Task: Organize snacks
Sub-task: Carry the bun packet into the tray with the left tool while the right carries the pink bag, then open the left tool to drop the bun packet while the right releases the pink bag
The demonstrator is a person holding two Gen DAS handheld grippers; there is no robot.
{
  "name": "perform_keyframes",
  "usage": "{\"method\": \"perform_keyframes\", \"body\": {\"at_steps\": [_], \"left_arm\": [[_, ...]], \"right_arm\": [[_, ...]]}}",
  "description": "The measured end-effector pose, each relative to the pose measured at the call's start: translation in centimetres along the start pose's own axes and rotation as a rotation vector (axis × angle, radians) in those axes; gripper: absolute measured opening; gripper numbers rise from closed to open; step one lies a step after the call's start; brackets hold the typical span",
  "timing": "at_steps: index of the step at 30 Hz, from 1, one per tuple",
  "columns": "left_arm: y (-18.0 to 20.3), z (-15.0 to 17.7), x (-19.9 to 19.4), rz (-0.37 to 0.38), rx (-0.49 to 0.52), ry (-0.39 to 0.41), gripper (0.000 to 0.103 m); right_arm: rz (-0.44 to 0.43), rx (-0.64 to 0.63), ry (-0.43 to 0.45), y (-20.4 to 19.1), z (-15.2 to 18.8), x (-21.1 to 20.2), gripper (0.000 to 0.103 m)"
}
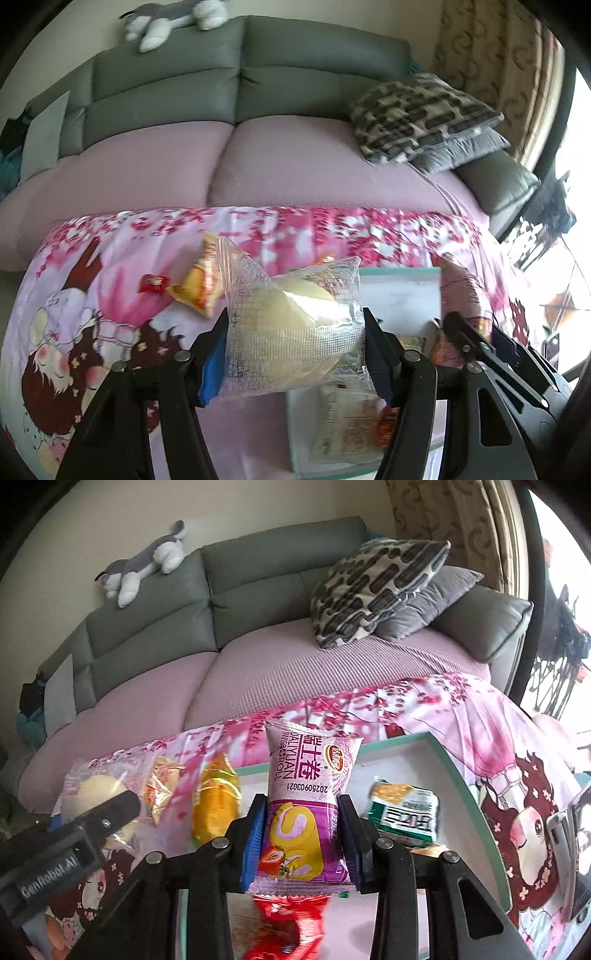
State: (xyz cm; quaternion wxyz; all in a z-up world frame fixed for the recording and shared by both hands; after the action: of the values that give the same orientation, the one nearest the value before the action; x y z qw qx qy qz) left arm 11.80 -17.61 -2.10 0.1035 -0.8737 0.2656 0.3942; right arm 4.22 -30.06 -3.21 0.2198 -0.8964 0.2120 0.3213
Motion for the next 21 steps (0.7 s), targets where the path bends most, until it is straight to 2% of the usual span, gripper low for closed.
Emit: {"method": "perform_keyframes", "body": {"at_steps": [9,16,21], "left_arm": [[4.8,0.4,3.4,0.042,0.078,-0.048,0.066],[5.5,1.0,4.4,0.088,0.071,-0.099,0.071],[4.4,0.3,2.7,0.113,0.045,-0.064,0.073]], "right_arm": [[0.061,0.044,-0.09,4.3,1.4,2.5,0.041],[0.111,0.07,-0.125,6.1,1.8,3.4,0.043],[0.133,0.051,-0.105,5.9,1.3,3.1,0.046]]}}
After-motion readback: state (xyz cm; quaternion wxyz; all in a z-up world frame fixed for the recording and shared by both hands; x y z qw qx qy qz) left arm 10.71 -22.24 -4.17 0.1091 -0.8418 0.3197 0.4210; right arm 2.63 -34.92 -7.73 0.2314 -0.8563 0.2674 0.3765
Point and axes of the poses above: each gripper's, at about its wrist camera, not at the fingertips, and x roughly the way its jaws point, y to its right, z to its underside, the point moved 10 cm from there along x, roughly the way its jaws point, and after that the axes turned 7 degrees about x, right-handed, at the moved point
